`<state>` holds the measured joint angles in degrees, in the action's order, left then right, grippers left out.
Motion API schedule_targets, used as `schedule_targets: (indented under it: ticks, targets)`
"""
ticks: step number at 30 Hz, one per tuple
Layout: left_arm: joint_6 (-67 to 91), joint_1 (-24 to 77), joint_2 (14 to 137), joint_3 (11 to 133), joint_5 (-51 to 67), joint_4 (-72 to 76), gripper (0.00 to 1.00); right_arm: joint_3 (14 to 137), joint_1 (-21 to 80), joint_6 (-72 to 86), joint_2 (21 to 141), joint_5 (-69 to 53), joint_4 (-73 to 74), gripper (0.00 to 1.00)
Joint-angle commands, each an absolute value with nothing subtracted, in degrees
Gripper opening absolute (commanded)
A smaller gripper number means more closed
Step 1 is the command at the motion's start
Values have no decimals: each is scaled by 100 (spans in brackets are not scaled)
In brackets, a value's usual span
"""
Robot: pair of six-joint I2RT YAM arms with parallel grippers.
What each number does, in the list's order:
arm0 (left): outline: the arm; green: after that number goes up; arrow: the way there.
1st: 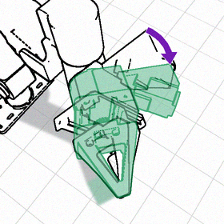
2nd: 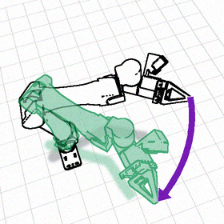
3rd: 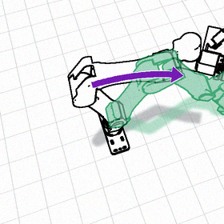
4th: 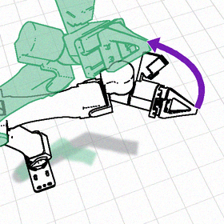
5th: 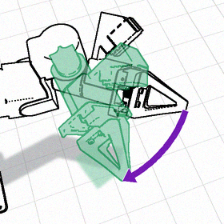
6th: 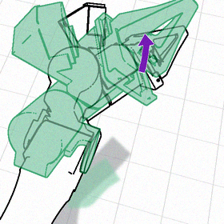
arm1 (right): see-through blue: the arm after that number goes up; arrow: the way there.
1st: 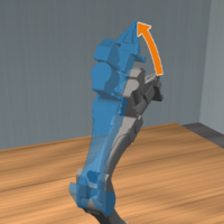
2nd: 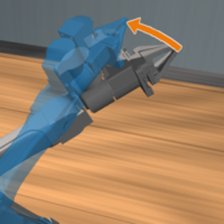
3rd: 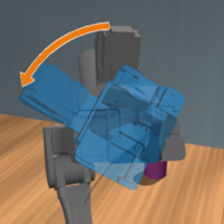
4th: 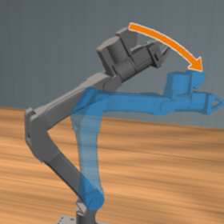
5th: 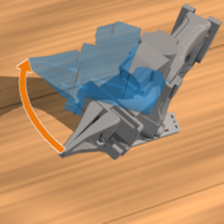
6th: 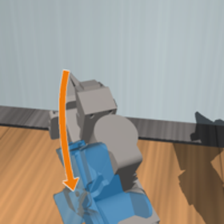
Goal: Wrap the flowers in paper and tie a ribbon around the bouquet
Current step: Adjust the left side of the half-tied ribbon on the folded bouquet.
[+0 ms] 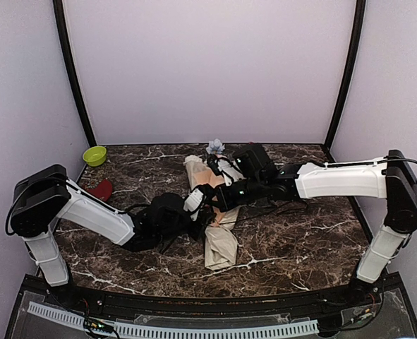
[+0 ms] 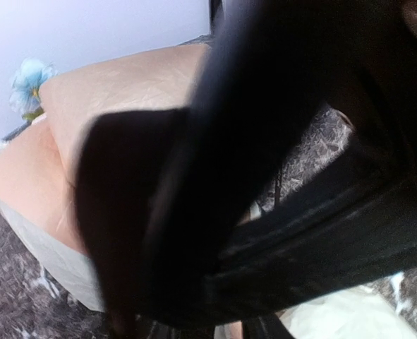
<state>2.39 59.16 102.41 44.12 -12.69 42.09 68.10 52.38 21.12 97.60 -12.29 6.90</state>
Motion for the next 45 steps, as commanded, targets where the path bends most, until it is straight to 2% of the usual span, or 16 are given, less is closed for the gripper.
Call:
schedule_targets:
  ticks: [1, 3, 6, 10, 16, 23, 27, 31, 35, 45]
  targets:
    - [227, 5950, 9994, 4313, -1306, 4412, 49, 6785, 5203, 2171, 9598, -1212, 511, 0]
    - [207, 5950, 9786, 4084, -1414, 4422, 63, 6801, 5203, 2194, 9591, -1193, 546, 0]
    - [234, 5959, 9380, 3702, -1961, 4336, 72, 6867, 5203, 2481, 9595, -1013, 700, 0]
    - [-39, 6117, 8986, 3500, -1974, 4203, 76, 6999, 5199, 3553, 9739, -888, 881, 0]
    - [-850, 6328, 9317, 3751, -2552, 4298, 79, 6761, 5253, 4428, 9770, -1174, 486, 0]
    - [-1711, 6323, 9808, 3968, -2830, 5204, 90, 6641, 5326, 4590, 9625, -891, 348, 0]
    - [-1881, 6250, 10195, 4058, -2474, 5866, 98, 6643, 5334, 4573, 9641, -896, 308, 0]
    - [-1620, 5883, 10197, 4035, -1449, 5787, 99, 6643, 5359, 4455, 9633, -910, 335, 0]
    - [-1405, 5412, 10049, 4127, -165, 5244, 94, 6648, 5361, 4125, 9573, -1010, 454, 0]
    - [-1634, 5379, 10458, 4664, -221, 4852, 90, 6796, 5364, 3833, 9623, -1147, 666, 0]
